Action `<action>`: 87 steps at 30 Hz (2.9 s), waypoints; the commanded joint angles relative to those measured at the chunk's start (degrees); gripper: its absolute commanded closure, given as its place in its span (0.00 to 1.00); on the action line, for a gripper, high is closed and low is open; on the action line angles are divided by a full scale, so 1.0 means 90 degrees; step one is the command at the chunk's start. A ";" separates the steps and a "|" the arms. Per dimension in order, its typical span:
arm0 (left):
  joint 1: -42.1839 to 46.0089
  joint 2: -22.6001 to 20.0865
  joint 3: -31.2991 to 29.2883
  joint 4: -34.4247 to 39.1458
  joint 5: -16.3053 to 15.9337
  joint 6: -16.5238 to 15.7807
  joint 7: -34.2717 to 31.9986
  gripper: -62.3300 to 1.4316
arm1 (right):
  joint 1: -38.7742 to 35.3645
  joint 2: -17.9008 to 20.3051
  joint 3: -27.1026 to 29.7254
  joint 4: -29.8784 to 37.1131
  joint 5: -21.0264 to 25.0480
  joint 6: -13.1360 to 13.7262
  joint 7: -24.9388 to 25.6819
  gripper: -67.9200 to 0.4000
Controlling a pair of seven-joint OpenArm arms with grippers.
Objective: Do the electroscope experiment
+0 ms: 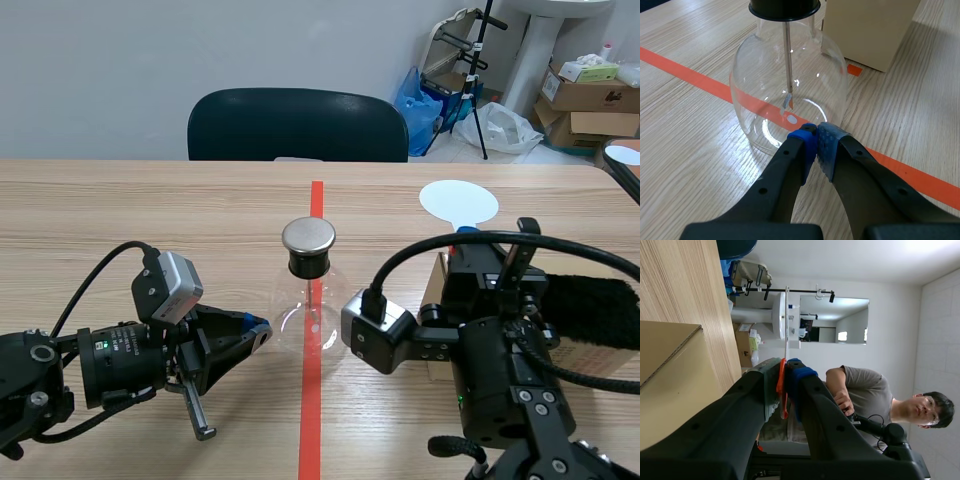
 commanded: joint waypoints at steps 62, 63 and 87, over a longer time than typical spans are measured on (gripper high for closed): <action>0.0000 -0.0022 -0.0053 0.0124 -0.0066 -0.0012 -0.0073 0.93 | 0.0109 0.0066 0.0058 0.0024 -0.0044 -0.0068 0.0146 0.98; 0.0000 -0.0022 -0.0053 0.0124 -0.0066 -0.0012 -0.0073 0.93 | 0.0109 0.0066 0.0058 0.0024 -0.0044 -0.0068 0.0223 0.98; 0.0000 -0.0022 -0.0053 0.0124 -0.0066 -0.0012 -0.0073 0.93 | 0.0109 0.0066 0.0058 0.0024 -0.0046 -0.0068 0.3194 0.98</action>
